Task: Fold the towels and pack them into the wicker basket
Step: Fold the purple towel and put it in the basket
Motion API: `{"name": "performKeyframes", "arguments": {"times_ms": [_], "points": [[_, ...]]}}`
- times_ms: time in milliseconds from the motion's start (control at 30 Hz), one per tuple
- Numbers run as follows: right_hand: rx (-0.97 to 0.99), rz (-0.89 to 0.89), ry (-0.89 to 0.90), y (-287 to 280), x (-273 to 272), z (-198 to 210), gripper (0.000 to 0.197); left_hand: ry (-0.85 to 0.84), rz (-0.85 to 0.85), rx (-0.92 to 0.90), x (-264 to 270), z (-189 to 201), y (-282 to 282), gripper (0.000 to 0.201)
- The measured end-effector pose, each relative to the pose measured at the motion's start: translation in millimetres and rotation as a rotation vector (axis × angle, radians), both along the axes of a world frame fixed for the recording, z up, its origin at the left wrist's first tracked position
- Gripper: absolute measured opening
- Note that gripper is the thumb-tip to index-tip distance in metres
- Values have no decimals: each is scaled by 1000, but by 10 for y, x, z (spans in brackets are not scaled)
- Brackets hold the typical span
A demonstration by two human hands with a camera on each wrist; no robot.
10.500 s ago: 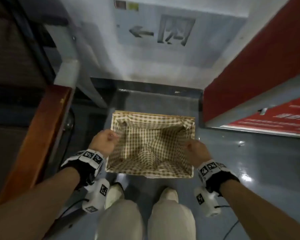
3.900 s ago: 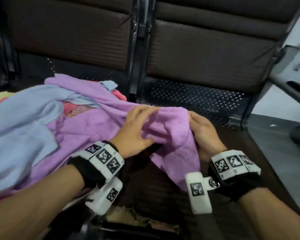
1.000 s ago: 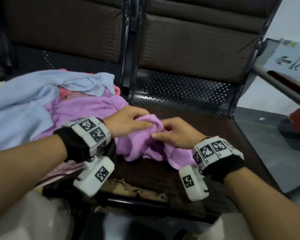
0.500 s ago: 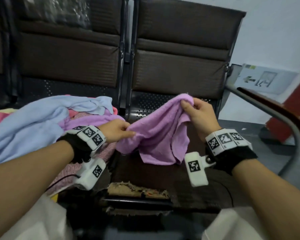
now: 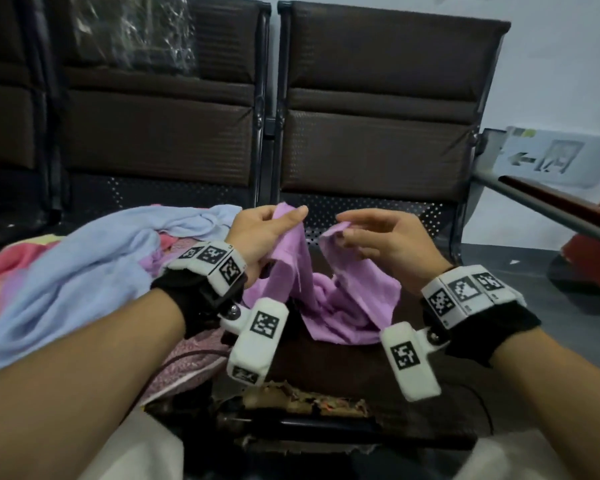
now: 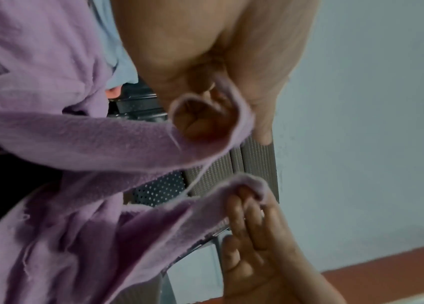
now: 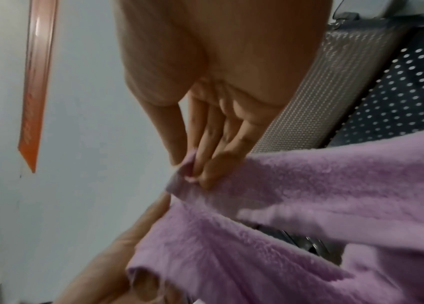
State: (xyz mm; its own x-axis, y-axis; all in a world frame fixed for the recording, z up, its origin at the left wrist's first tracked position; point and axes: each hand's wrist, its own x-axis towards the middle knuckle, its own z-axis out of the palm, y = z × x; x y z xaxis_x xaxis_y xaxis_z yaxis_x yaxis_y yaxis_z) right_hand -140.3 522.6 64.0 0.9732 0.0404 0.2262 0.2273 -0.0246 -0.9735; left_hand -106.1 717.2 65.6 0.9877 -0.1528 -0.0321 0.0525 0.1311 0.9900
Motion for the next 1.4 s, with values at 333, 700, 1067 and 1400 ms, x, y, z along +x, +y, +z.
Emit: {"name": "performKeyframes", "arguments": {"times_ms": [333, 700, 1067, 1400], "points": [[-823, -66, -186, -39, 215, -238, 12, 47, -14, 60, 302, -245, 62, 19], [-629, 30, -175, 77, 303, -296, 6, -46, -147, 179, 255, -460, -157, 24], [-496, -81, -154, 74, 333, -377, 10, 86, -174, -44, 189, -419, -201, 23], [-362, -135, -77, 79, 443, -395, 8, -47, -175, 27, 178, -496, -213, 30]]}}
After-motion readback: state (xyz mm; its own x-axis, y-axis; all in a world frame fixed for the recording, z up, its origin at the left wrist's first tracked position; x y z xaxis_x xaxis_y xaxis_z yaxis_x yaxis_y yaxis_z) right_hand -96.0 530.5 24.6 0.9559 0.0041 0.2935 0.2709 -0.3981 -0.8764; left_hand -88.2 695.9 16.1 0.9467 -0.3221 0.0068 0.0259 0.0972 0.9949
